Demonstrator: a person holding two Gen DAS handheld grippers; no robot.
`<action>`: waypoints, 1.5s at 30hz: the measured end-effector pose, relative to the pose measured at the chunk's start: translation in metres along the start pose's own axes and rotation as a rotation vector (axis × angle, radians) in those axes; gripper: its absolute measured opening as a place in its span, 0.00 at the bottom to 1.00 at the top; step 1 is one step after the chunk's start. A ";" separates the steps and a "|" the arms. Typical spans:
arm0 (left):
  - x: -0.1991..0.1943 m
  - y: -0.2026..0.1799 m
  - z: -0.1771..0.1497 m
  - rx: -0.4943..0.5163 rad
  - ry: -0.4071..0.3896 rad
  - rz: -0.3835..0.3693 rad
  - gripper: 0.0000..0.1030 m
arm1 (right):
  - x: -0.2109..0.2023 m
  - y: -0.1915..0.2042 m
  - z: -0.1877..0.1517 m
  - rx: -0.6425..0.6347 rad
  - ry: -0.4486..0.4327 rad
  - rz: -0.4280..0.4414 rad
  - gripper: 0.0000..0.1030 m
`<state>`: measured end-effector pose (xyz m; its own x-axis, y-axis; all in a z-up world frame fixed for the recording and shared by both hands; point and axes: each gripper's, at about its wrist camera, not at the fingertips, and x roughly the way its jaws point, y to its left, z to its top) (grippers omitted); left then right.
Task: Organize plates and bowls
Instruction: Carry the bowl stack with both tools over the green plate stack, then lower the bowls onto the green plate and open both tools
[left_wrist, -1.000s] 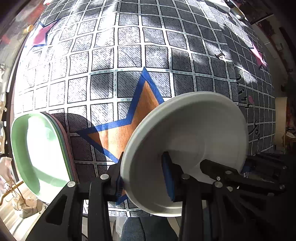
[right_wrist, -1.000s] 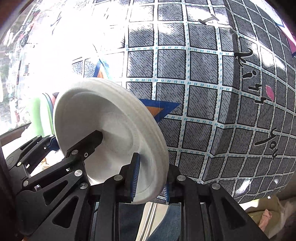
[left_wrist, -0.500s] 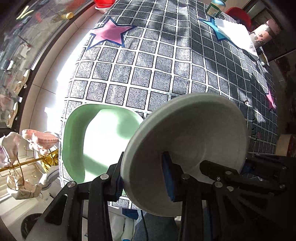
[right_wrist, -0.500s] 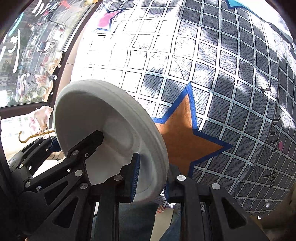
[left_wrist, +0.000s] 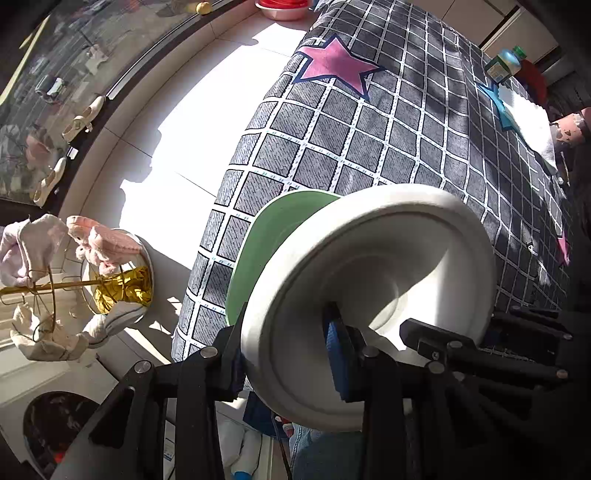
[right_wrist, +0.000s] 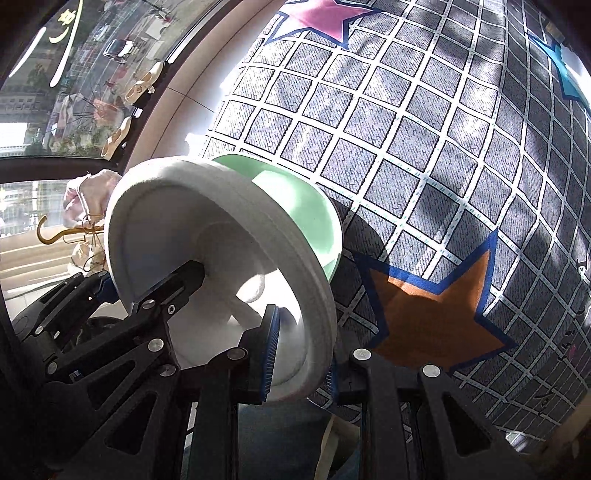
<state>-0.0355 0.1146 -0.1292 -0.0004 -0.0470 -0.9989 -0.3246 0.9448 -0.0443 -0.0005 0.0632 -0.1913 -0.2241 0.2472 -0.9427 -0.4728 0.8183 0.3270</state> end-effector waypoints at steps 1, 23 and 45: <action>0.002 0.004 0.001 -0.006 0.002 0.001 0.38 | 0.004 0.005 0.003 -0.002 0.002 0.001 0.24; 0.013 0.039 0.009 -0.056 -0.060 0.060 0.85 | -0.006 -0.017 0.006 0.030 -0.033 -0.068 0.65; -0.030 0.001 -0.009 0.204 -0.131 0.134 1.00 | -0.061 -0.012 -0.010 0.112 -0.155 -0.149 1.00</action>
<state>-0.0444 0.1140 -0.0990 0.0958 0.1128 -0.9890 -0.1329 0.9861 0.0996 0.0100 0.0327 -0.1371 -0.0217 0.1889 -0.9818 -0.3916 0.9019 0.1822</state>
